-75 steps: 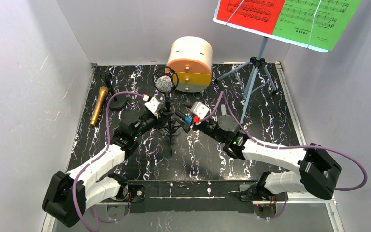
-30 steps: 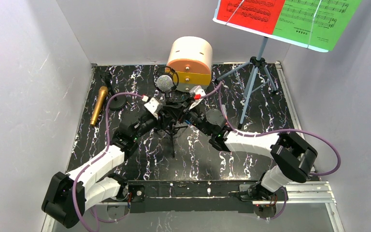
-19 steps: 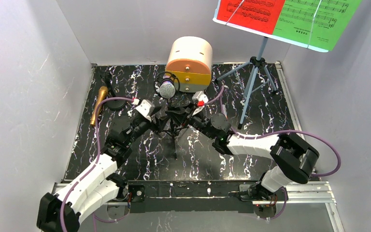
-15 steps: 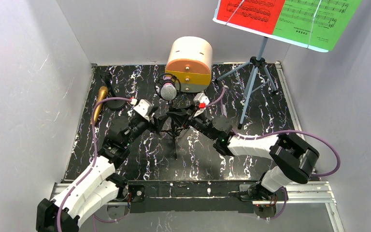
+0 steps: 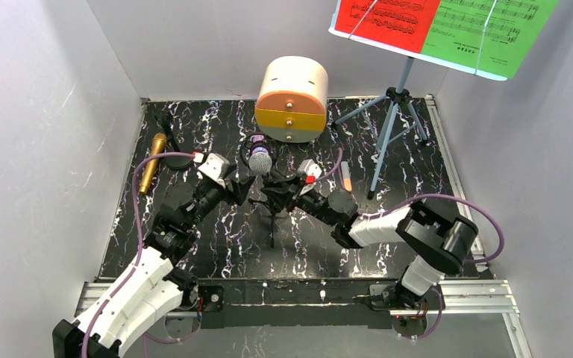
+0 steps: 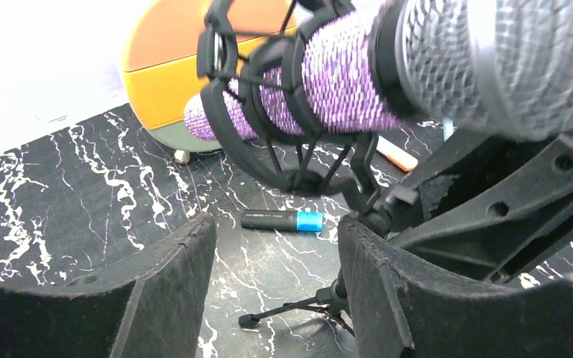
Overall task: Pack up the instrument practice props
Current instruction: Close the microphone stand with the microphone at the center of the board.
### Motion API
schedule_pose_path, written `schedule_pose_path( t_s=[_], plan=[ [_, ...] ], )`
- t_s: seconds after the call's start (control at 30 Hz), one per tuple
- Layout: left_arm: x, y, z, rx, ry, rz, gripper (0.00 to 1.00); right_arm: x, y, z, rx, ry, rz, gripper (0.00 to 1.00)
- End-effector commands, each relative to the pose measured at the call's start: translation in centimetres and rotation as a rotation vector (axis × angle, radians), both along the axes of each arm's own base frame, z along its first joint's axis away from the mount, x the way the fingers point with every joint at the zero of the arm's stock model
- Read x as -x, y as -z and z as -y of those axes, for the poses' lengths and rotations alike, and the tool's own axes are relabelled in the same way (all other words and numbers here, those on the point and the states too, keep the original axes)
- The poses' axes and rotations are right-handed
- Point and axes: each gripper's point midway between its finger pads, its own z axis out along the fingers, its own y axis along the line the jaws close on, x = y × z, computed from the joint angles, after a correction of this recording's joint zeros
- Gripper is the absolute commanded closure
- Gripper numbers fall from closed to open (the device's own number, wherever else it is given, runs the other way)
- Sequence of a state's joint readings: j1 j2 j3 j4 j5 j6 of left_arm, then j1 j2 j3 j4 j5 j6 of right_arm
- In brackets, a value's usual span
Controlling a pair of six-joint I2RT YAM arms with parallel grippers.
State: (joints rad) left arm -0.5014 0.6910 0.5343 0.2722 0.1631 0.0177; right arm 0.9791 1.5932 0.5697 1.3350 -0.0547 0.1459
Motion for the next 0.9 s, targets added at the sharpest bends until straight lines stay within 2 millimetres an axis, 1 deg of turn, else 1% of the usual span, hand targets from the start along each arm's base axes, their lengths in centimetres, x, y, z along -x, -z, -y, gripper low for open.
schedule_pose_path(
  t_s=[0.0, 0.1, 0.27, 0.37, 0.43, 0.47, 0.67, 0.7, 0.8, 0.87],
  plan=[
    [-0.2, -1.8, -0.4, 0.070, -0.044, 0.001, 0.41, -0.3, 0.5, 0.5, -0.005, 0.028, 0.082, 0.99],
    [-0.4, -2.1, -0.8, 0.098, -0.074, -0.006, 0.40, 0.1, 2.1, 0.9, 0.000, 0.024, 0.080, 0.99],
    [-0.8, -1.9, -1.2, 0.145, -0.112, -0.037, 0.38, 0.2, 4.6, 1.6, 0.025, 0.038, 0.071, 0.99],
    [-1.1, -1.5, -1.1, 0.157, -0.123, -0.062, 0.38, 0.3, 5.5, 1.9, 0.035, 0.048, 0.058, 0.95],
    [-1.2, -1.4, -1.2, 0.166, -0.130, -0.071, 0.38, 0.3, 5.3, 2.0, 0.031, 0.049, 0.060, 0.89],
    [-1.2, -1.4, -1.2, 0.179, -0.132, -0.077, 0.38, 0.3, 5.2, 2.1, 0.032, 0.050, 0.061, 0.84],
    [-1.5, -2.1, -1.3, 0.259, -0.126, -0.082, 0.38, 0.3, 3.8, 2.4, 0.046, 0.059, 0.083, 0.52],
    [-1.6, -2.3, -1.4, 0.272, -0.124, -0.082, 0.38, 0.4, 3.7, 2.6, 0.050, 0.062, 0.084, 0.48],
    [-1.7, -2.8, -1.2, 0.323, -0.093, -0.092, 0.38, 0.5, 3.2, 3.4, 0.071, 0.081, 0.098, 0.38],
    [-1.6, -3.3, -0.9, 0.369, -0.058, -0.095, 0.38, 0.7, 2.9, 3.9, 0.100, 0.087, 0.117, 0.35]
  ],
)
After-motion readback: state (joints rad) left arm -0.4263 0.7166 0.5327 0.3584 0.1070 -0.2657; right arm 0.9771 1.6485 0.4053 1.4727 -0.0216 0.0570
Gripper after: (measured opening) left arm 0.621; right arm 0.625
